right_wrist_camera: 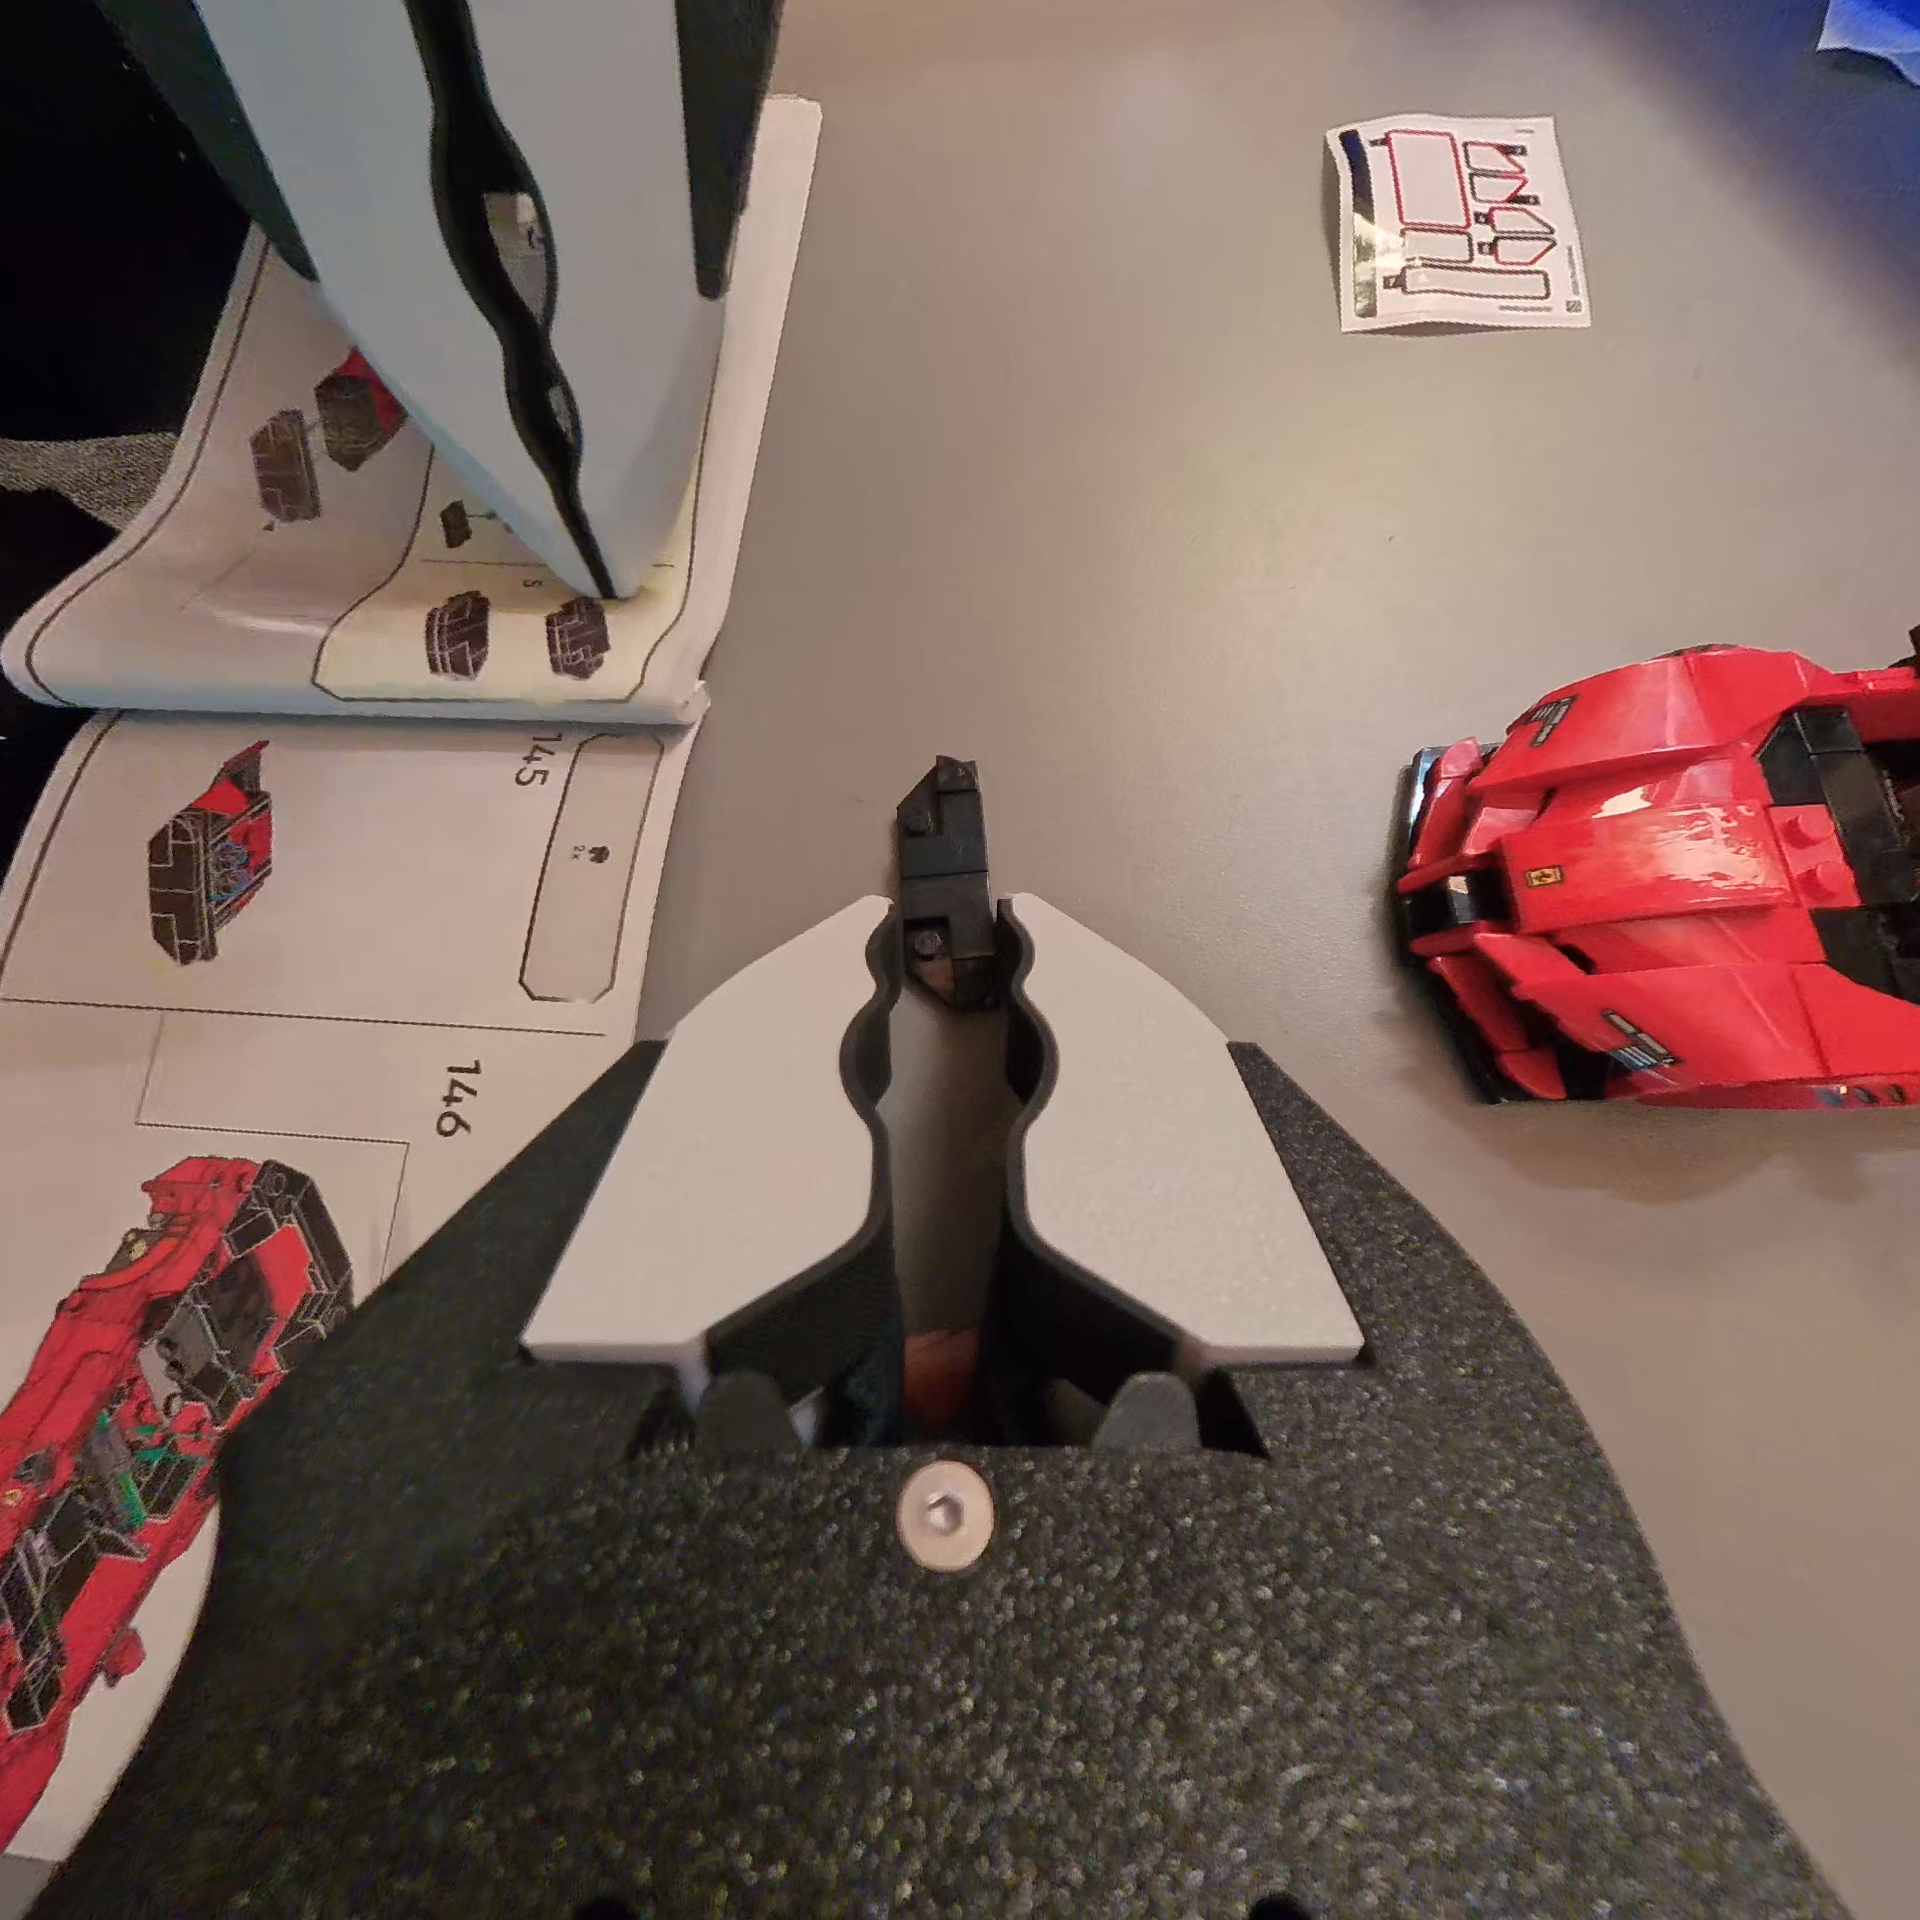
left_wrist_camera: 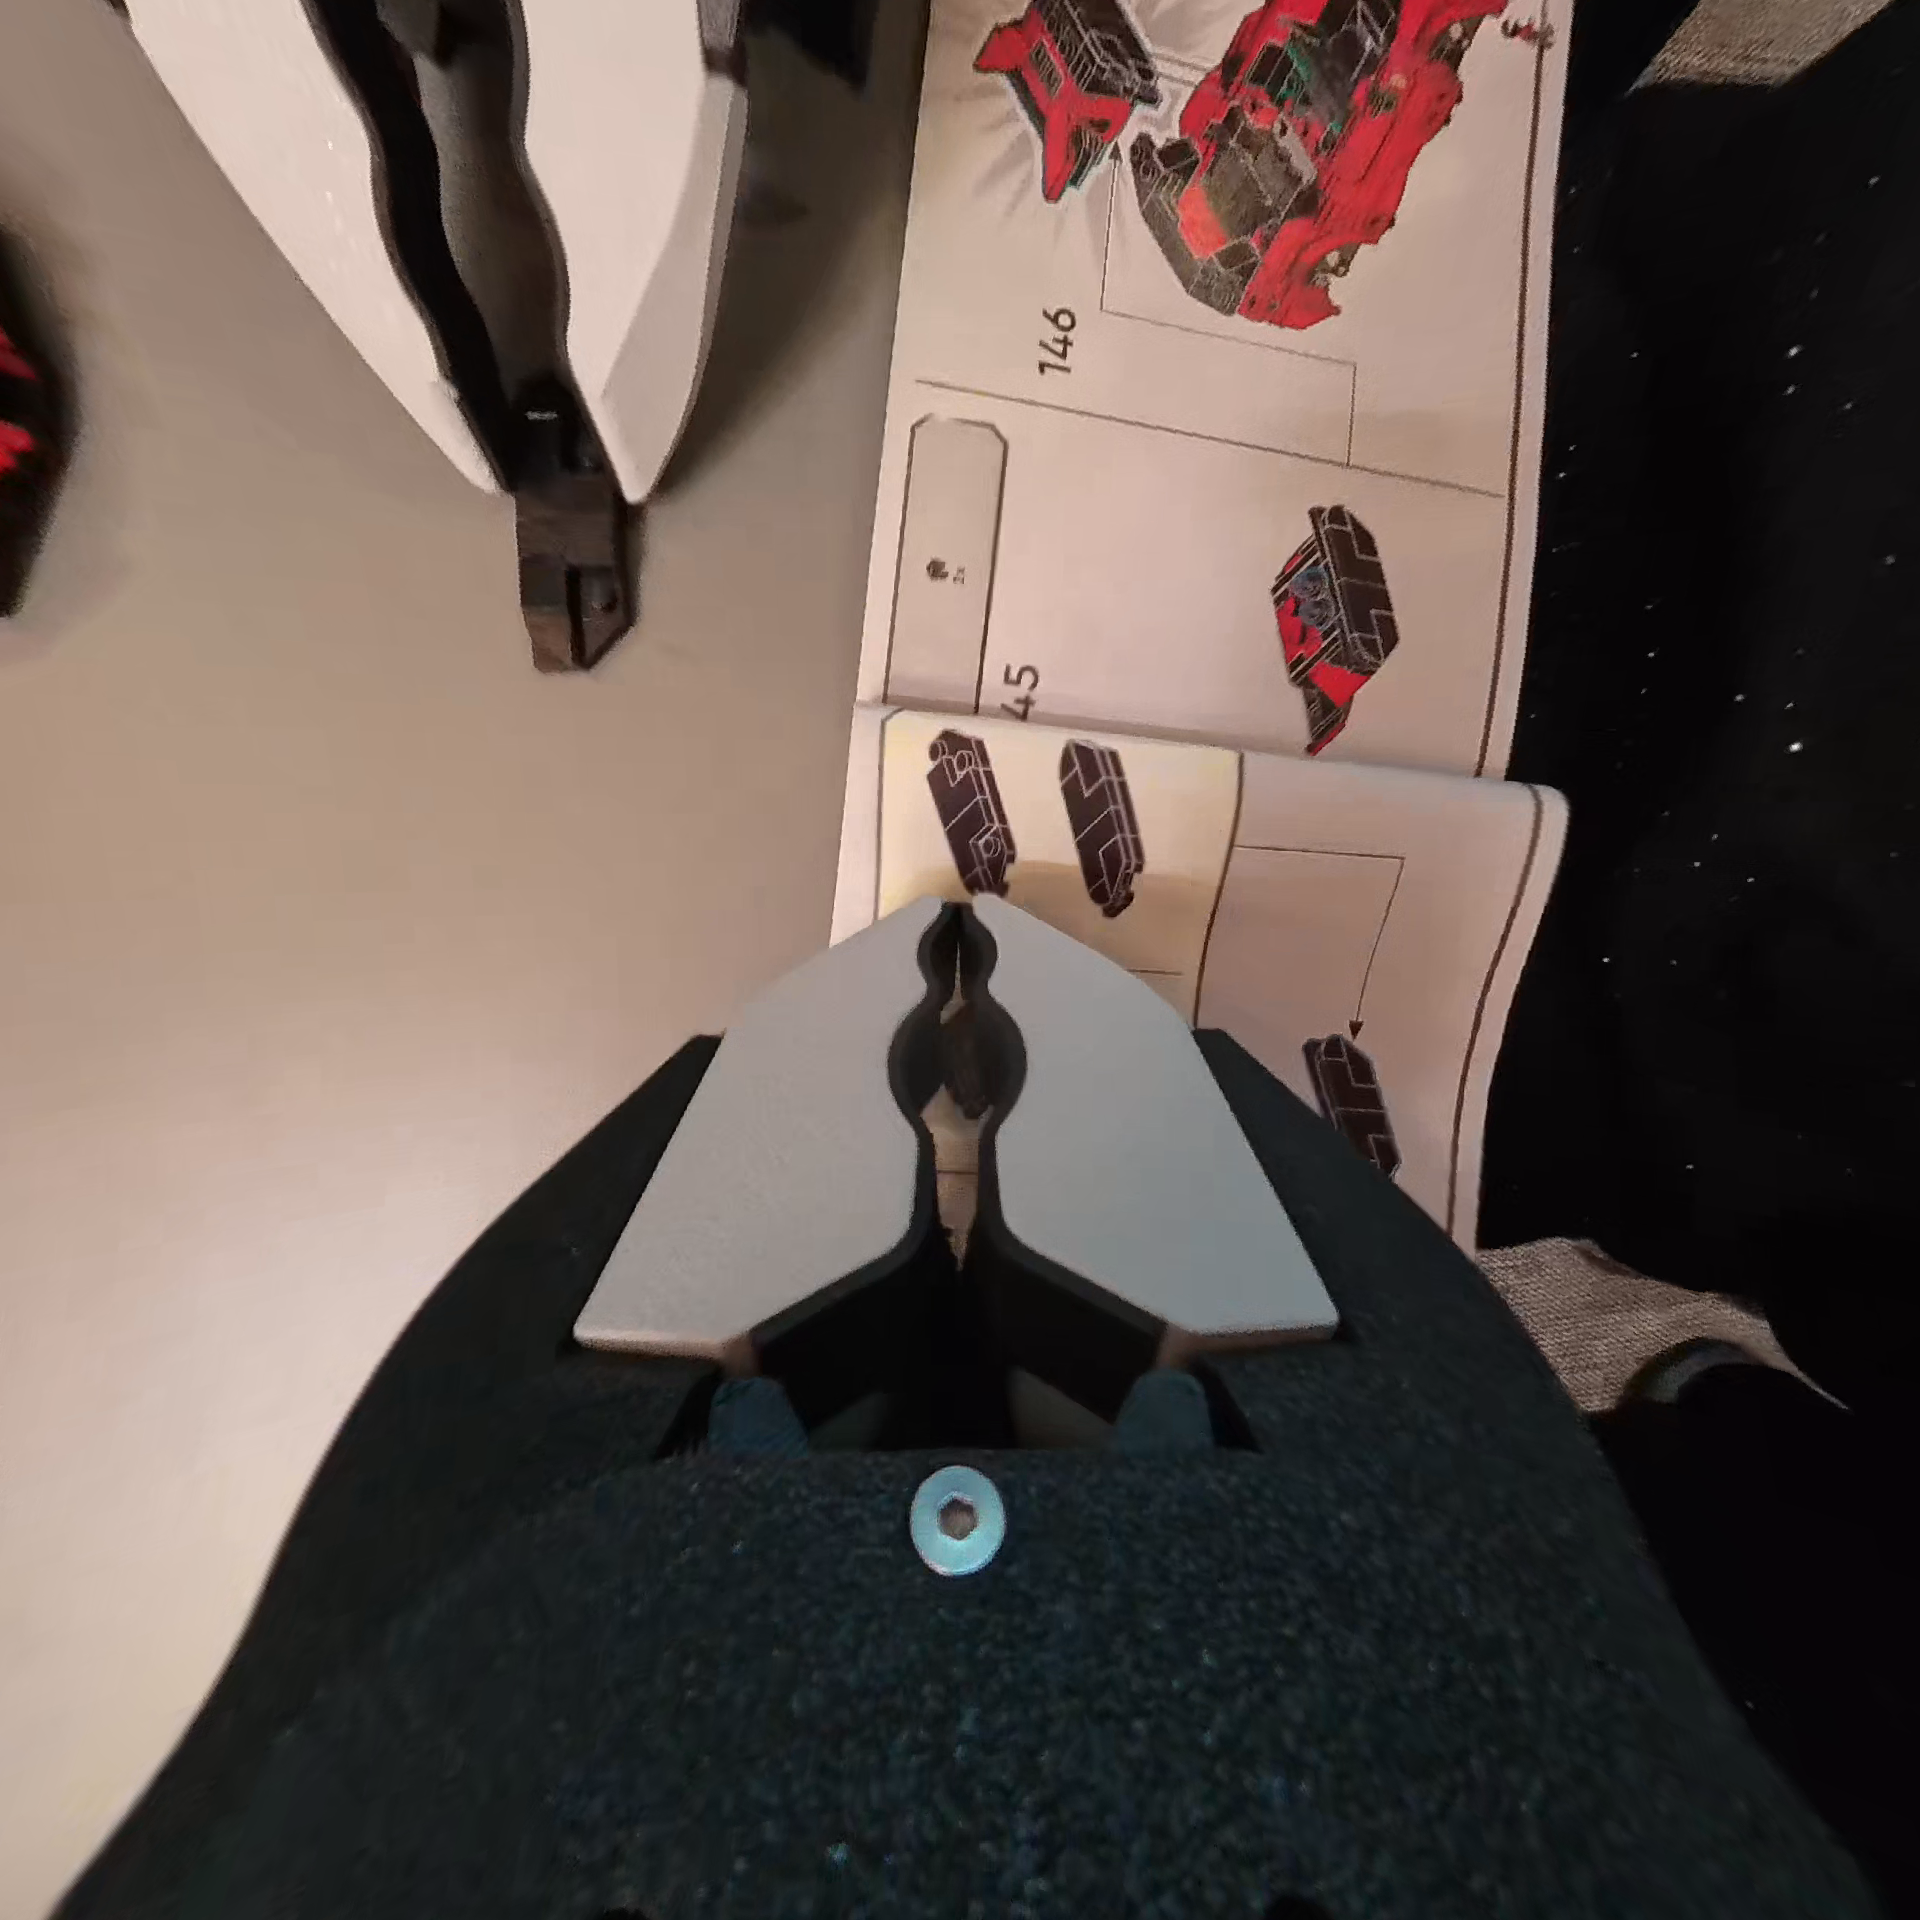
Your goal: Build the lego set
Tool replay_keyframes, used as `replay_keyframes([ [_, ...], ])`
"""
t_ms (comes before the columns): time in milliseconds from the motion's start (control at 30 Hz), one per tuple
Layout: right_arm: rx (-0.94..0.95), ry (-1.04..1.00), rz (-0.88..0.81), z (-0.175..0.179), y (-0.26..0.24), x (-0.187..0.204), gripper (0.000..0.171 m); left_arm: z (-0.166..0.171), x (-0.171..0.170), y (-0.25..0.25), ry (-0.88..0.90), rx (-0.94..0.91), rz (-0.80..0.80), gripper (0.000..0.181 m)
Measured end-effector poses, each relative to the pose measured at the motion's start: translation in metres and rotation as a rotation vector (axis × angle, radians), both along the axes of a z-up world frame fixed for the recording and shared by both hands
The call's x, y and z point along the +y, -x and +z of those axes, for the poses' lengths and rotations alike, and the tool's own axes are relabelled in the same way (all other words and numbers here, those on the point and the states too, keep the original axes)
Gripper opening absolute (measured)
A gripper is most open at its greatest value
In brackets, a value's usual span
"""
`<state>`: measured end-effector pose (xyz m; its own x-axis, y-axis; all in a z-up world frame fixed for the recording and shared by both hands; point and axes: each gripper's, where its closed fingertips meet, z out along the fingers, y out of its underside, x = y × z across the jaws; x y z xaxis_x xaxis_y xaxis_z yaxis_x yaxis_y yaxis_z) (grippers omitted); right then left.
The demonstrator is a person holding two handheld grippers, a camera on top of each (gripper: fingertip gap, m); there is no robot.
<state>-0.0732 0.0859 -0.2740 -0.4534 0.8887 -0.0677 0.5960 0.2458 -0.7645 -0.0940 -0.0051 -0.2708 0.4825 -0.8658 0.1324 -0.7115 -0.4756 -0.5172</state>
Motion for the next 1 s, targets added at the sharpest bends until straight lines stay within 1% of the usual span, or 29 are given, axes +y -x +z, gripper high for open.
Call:
replay_keyframes([
  [433,-0.004,0.01,0.0,0.0001,0.0,0.0001,0.017,-0.0012,-0.0004,0.0024,0.052,-0.102,0.048,0.0],
  [1000,0.002,-0.006,-0.001,0.0001,0.0004,0.0002,0.017,-0.0016,0.0003,0.0022,0.065,-0.105,0.07,0.0],
])
